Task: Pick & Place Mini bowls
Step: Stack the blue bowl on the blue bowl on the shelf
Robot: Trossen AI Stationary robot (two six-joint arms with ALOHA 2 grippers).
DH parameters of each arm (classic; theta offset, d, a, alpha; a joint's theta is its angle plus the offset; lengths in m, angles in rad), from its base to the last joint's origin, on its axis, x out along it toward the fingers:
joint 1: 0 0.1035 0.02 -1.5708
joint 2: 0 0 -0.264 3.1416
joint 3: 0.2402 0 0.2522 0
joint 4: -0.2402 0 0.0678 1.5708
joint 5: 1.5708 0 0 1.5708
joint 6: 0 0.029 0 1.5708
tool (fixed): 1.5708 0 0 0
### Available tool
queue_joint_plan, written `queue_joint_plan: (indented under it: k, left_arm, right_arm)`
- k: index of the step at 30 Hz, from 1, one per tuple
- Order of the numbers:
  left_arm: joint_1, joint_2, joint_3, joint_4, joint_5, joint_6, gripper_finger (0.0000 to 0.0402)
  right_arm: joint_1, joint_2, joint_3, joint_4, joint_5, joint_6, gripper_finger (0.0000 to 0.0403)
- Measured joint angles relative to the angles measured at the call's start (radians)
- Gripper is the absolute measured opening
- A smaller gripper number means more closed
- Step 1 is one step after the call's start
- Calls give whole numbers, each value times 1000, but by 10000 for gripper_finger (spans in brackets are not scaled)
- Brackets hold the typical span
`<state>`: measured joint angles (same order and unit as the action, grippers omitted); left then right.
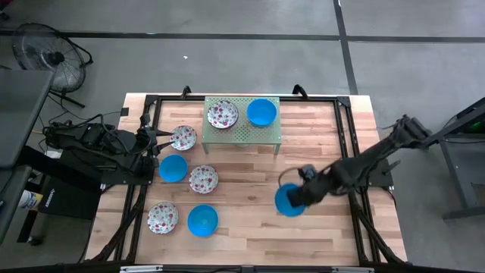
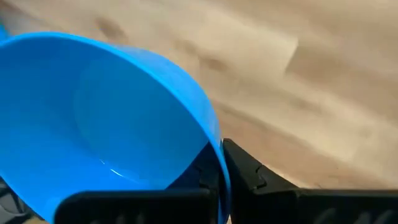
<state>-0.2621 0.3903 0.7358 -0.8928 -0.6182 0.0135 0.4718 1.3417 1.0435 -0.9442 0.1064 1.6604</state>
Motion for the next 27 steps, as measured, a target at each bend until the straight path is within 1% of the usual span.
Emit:
queue_joint_plan:
  k: [3,7,12,15,21,27]
  left_arm:
    - [0,0,0,0,0,0,127]
    - [0,0,0,0,0,0,127]
    - [0,0,0,0,1,0,127]
    - [0,0,0,0,1,1,127]
    - [0,0,0,0,-1,7,127]
    - [0,0,0,7,-2,55,127]
  right_arm:
    - [-96,-74,0,-25,15,-105,1]
    - [-244,-156,1,-27,-1,-264,0]
    - [-451,-194,43,-27,-50,-448,0]
    - [-568,-182,97,-24,-77,-551,0]
    - [-773,-119,228,-25,-133,-681,0]
    - [-918,2,398,-25,-184,-766,0]
